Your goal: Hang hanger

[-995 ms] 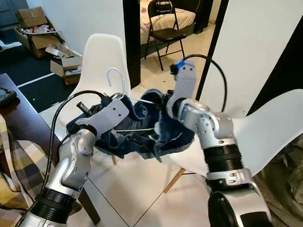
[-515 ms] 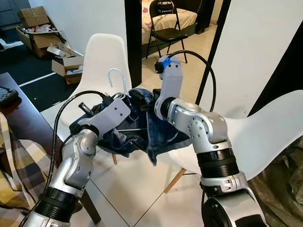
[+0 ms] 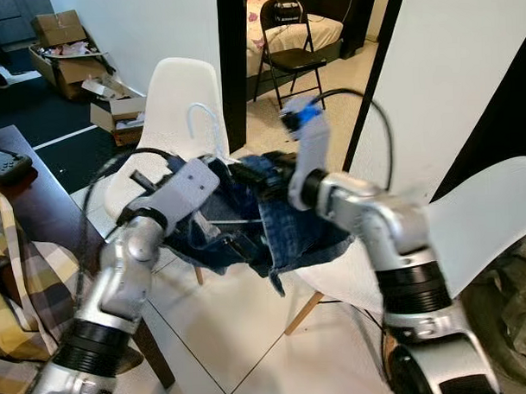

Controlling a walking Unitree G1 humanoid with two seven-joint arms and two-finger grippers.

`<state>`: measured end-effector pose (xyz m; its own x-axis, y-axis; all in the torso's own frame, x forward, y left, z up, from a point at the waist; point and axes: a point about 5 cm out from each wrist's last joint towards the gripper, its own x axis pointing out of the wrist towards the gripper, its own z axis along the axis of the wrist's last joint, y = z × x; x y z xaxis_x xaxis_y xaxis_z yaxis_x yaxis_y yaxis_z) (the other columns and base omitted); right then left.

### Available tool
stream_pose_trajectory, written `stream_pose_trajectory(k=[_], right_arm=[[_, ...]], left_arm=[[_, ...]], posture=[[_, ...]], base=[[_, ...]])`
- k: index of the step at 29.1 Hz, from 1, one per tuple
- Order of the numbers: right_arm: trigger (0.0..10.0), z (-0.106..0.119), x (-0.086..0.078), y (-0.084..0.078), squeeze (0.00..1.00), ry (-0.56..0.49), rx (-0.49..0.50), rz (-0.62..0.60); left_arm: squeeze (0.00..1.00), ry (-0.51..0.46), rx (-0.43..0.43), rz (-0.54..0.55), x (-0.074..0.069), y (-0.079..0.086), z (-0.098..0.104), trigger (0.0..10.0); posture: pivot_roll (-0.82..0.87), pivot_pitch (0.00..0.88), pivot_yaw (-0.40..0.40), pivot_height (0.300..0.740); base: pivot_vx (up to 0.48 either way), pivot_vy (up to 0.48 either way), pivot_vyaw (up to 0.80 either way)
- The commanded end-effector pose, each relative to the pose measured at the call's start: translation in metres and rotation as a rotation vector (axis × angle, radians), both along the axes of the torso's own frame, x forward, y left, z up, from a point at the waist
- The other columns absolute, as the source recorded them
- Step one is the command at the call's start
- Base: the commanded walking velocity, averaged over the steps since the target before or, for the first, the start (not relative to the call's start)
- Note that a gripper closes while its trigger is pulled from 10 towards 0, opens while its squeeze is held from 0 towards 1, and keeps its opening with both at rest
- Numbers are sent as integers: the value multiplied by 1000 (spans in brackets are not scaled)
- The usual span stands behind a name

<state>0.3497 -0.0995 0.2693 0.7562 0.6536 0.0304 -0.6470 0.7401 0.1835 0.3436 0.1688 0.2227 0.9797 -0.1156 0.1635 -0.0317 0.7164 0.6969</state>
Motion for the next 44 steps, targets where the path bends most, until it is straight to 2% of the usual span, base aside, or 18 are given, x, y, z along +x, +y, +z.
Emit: stream_pose_trajectory(k=[1,2,4,5,6,7,8,9,16,17,18,20,22,25,26,37,38,44], right_arm=[[10000,14,-2,-14,745,-60,87,23],[10000,14,-2,-14,745,-60,87,23],[10000,35,-5,-38,514,-159,154,36],[10000,35,-5,-38,514,-159,154,36],[10000,39,-7,-49,337,-208,122,50],[10000,39,-7,-49,337,-208,122,50],[10000,41,-10,-57,133,-240,80,68],[10000,42,-14,-64,0,-269,43,96],[10000,43,-21,-71,0,-309,-18,172],[10000,42,-27,-71,16,-332,-96,237],[10000,36,-32,-66,1000,-343,-200,300],[10000,36,-32,-66,1000,-343,-200,300],[10000,18,-37,-50,1000,-349,-397,380],[10000,12,-38,-45,1000,-352,-454,399],[10000,7,-38,-40,0,-351,-483,412],[10000,-4,-31,-31,0,-310,-564,412],[0,-7,-29,-30,0,-292,-583,401],[0,-17,-27,-31,0,-231,-654,389]], left_arm=[[0,-68,-40,-48,-1,5,19,10000],[0,-68,-40,-48,-1,5,19,10000],[0,-71,-46,-90,-3,13,21,10000],[0,-71,-46,-90,-3,13,21,10000],[0,-74,-40,-103,-4,17,22,10000],[0,-74,-40,-103,-4,17,22,10000],[0,-71,-27,-119,-4,21,22,10000],[0,-68,-5,-126,-4,24,22,10000],[0,-59,30,-150,-4,27,21,10000],[0,-52,50,-171,-4,27,21,10000],[0,-45,64,-196,-3,25,21,10000],[0,-45,64,-196,-3,25,21,10000],[0,-27,83,-260,-3,15,18,10000],[0,-21,85,-284,-3,10,16,10000],[0,-15,85,-308,-4,5,14,10000],[0,-8,88,-392,-7,-11,8,10000],[0,-9,87,-403,-7,-15,8,10000],[0,-20,92,-430,-7,-22,10,10000]], posture=[[54,59,-25,740],[54,59,-25,740],[52,59,-25,740],[52,59,-25,740],[52,59,-25,740],[52,59,-25,740],[50,57,-27,740],[50,57,-27,740],[49,56,-26,740],[46,52,-23,740],[44,49,-21,740],[44,49,-21,740],[43,47,-19,740],[43,47,-19,740],[43,47,-19,740],[42,50,-16,740],[41,50,-18,740],[40,51,-17,740]], base=[[0,0,0],[0,0,0],[0,0,0],[0,0,0],[0,0,0],[0,0,0],[0,0,0],[0,0,0],[0,0,0],[0,0,0],[0,0,0],[0,0,0],[0,0,0],[0,0,0],[0,0,0],[0,0,0],[0,0,0],[0,0,0]])
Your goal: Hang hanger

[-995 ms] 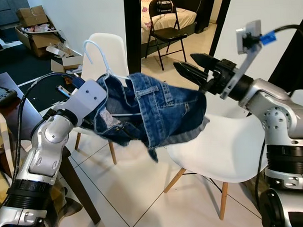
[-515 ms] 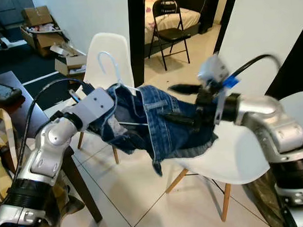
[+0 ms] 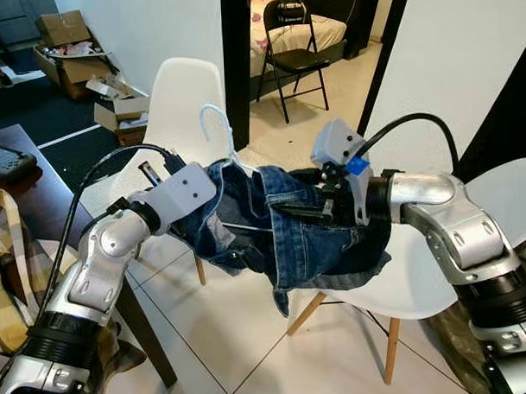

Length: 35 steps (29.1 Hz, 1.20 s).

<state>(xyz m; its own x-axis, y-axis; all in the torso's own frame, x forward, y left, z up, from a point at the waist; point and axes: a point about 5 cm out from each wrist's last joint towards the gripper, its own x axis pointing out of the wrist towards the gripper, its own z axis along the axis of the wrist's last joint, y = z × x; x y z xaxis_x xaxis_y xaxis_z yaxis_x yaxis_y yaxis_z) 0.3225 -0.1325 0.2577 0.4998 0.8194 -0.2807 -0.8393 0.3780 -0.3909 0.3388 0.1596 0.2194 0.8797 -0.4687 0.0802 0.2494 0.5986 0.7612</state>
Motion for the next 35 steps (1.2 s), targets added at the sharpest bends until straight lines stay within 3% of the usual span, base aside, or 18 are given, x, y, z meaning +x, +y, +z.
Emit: stream_pose_trajectory(k=[1,7,15,16,18,19,20,23,27,31,35], right_arm=[[0,-6,0,2,0,27,-34,1],[0,-17,-2,1,0,67,-89,-15],[0,-19,-1,2,0,68,-84,-26],[0,-19,-1,3,0,65,-77,-30],[0,-19,-1,3,0,63,-72,-32],[0,-19,-1,3,0,62,-54,-45],[0,-20,0,2,0,64,-31,-65],[0,-21,1,1,0,67,-16,-79],[0,-32,5,-4,0,112,84,-173],[0,-36,5,-5,0,121,89,-182],[0,-42,6,-15,0,139,91,-234]], left_arm=[[0,-67,-29,-72,-2,-13,13,10000],[0,-81,-21,-88,-2,-16,15,10000],[0,-91,-29,-94,-2,-16,17,10000],[169,-82,-51,-101,-3,-16,16,10000],[169,-76,-66,-107,-3,-16,16,10000],[1000,-60,-106,-113,-3,-15,15,10000],[1000,-40,-151,-116,-3,-15,14,10000],[1000,-28,-180,-117,-3,-14,13,10000],[1000,55,-300,-111,-3,-10,3,10000],[1000,88,-286,-140,-6,-10,-2,10000],[1000,137,-255,-134,-8,4,-10,10000]], posture=[[40,51,-17,740],[40,51,-14,740],[41,49,-13,740],[41,49,-12,740],[40,48,-11,740],[39,48,-10,740],[38,46,-9,740],[38,46,-9,740],[35,46,-3,740],[34,46,-2,740],[31,47,3,740]], base=[[0,0,0],[0,0,0],[0,0,0],[0,0,0],[0,0,0],[0,0,0],[0,0,0],[0,0,0],[0,0,0],[0,0,0],[0,0,0]])
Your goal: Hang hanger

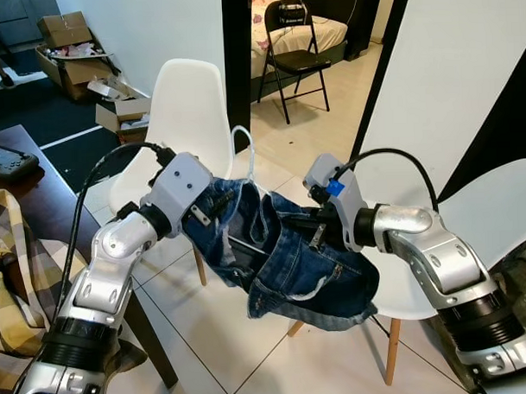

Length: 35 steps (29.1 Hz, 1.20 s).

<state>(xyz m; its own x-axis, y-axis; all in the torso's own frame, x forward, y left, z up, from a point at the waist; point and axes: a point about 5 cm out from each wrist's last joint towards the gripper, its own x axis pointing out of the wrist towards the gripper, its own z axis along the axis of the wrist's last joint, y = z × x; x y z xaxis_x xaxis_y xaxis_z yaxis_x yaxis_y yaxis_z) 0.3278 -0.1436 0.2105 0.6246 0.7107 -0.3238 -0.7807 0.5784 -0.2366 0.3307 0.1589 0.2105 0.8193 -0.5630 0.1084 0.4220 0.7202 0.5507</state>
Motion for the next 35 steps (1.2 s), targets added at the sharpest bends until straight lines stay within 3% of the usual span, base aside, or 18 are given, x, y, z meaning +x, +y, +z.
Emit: stream_pose_trajectory(k=[1,2,3,4,5,7,8,10,11,13,14,16,17,18,22,25,29,35], right_arm=[[0,0,4,-15,0,-10,27,-82],[0,0,4,-15,0,-10,27,-82],[0,-3,8,-29,0,-7,52,-177],[0,-3,8,-29,0,-7,52,-177],[0,-5,13,-42,0,-4,108,-283],[0,-11,20,-59,0,-7,237,-483],[0,-11,20,-59,0,-7,237,-483],[0,-22,22,-68,0,9,329,-615],[0,-31,22,-70,0,29,366,-666],[0,-37,21,-72,0,43,384,-695],[5412,-47,18,-74,0,56,423,-728],[5412,-53,15,-74,0,65,449,-750],[4667,-59,12,-74,0,67,466,-761],[10000,-65,8,-73,0,63,479,-774],[10000,-75,-2,-76,0,41,498,-815],[10000,-89,-9,-92,0,-16,457,-918],[10000,-106,-17,-107,0,-40,346,-1007],[10000,-118,-30,-112,0,-45,282,-1045]], left_arm=[[1000,28,27,36,0,19,-3,10000],[1000,28,27,36,0,19,-3,10000],[1000,37,32,94,1,36,-4,10000],[1000,37,32,94,1,36,-4,10000],[1000,51,16,151,2,51,-7,10000],[1000,81,-79,282,5,70,-17,10000],[1000,81,-79,282,5,70,-17,10000],[1000,129,-194,342,4,73,-32,10000],[0,160,-268,365,3,72,-41,10000],[0,180,-314,379,3,71,-47,10000],[0,208,-361,387,-1,65,-59,10000],[0,226,-390,392,-3,61,-66,10000],[0,244,-404,395,-6,56,-74,10000],[0,258,-408,397,-11,51,-84,10000],[0,278,-433,409,-21,44,-100,10000],[0,291,-432,443,-27,42,-114,10000],[0,289,-422,488,-27,47,-118,10000],[0,276,-357,513,-33,55,-121,10000]], posture=[[31,47,3,740],[31,47,3,740],[33,44,5,740],[33,44,5,740],[31,45,9,740],[30,41,9,740],[30,41,9,740],[25,37,12,740],[22,31,6,740],[22,31,6,740],[15,30,9,740],[15,30,9,740],[11,28,10,740],[2,23,12,740],[1,24,13,740],[-1,25,12,740],[-6,24,16,740],[-19,24,25,740]], base=[[0,0,0],[0,0,0],[0,0,0],[0,0,0],[0,0,0],[0,0,0],[0,0,0],[0,0,0],[0,0,-700],[0,0,-700],[0,0,-719],[0,0,-719],[0,0,-744],[0,0,-756],[0,0,-756],[0,0,-756],[0,0,-759],[0,0,-763]])
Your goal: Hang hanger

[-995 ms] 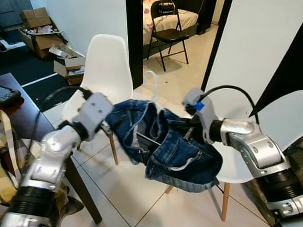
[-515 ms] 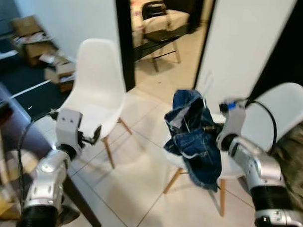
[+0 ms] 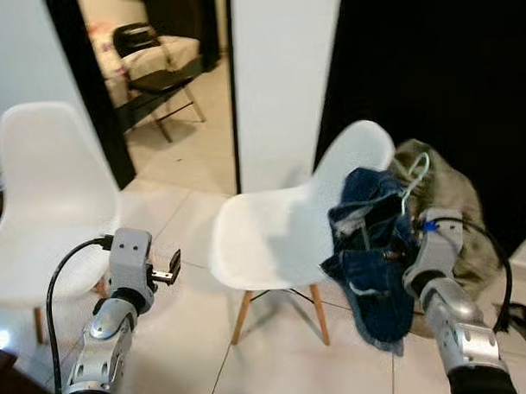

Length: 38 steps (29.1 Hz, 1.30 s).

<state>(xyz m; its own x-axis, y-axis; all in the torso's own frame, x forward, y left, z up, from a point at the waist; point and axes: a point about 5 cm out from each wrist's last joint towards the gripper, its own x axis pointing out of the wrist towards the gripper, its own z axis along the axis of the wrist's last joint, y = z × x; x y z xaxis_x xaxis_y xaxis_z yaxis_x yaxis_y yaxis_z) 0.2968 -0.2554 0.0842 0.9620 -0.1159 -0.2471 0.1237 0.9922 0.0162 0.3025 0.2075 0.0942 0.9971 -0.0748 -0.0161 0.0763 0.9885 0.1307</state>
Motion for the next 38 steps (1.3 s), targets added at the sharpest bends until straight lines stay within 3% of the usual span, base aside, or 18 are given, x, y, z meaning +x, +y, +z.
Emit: stream_pose_trajectory(k=[1,7,9,10,15,20,31,38], right_arm=[[10000,8,-3,-1,0,-50,-43,-22],[10000,2,-25,0,0,-47,-96,-19],[10000,-2,-40,7,0,-53,-110,-21],[10000,-2,-40,7,0,-53,-110,-21],[10000,-6,-65,18,0,-58,-127,-34],[10000,-3,-62,22,0,-67,-160,-27],[10000,-3,-62,22,0,-57,-149,-18],[10000,-2,-61,21,0,-57,-148,-31]], left_arm=[[0,24,25,7,-8,7,-6,10000],[0,41,19,-18,-31,-4,-13,10000],[0,43,2,-7,-49,-10,-17,10000],[0,43,2,-7,-49,-10,-17,10000],[0,57,-29,23,-78,-17,-24,10000],[0,14,-43,116,-63,-13,-18,10000],[0,-8,-151,184,-71,-6,-13,10000],[0,4,-198,178,-66,-6,-14,10000]], posture=[[-20,24,26,740],[-28,33,24,740],[-36,47,26,740],[-36,47,26,740],[-32,58,25,740],[-26,68,16,740],[-25,72,-23,740],[-31,65,-25,740]], base=[[0,0,-763],[0,0,-763],[0,0,-763],[0,0,-763],[0,0,-769],[0,0,-769],[0,0,-769],[0,0,-769]])
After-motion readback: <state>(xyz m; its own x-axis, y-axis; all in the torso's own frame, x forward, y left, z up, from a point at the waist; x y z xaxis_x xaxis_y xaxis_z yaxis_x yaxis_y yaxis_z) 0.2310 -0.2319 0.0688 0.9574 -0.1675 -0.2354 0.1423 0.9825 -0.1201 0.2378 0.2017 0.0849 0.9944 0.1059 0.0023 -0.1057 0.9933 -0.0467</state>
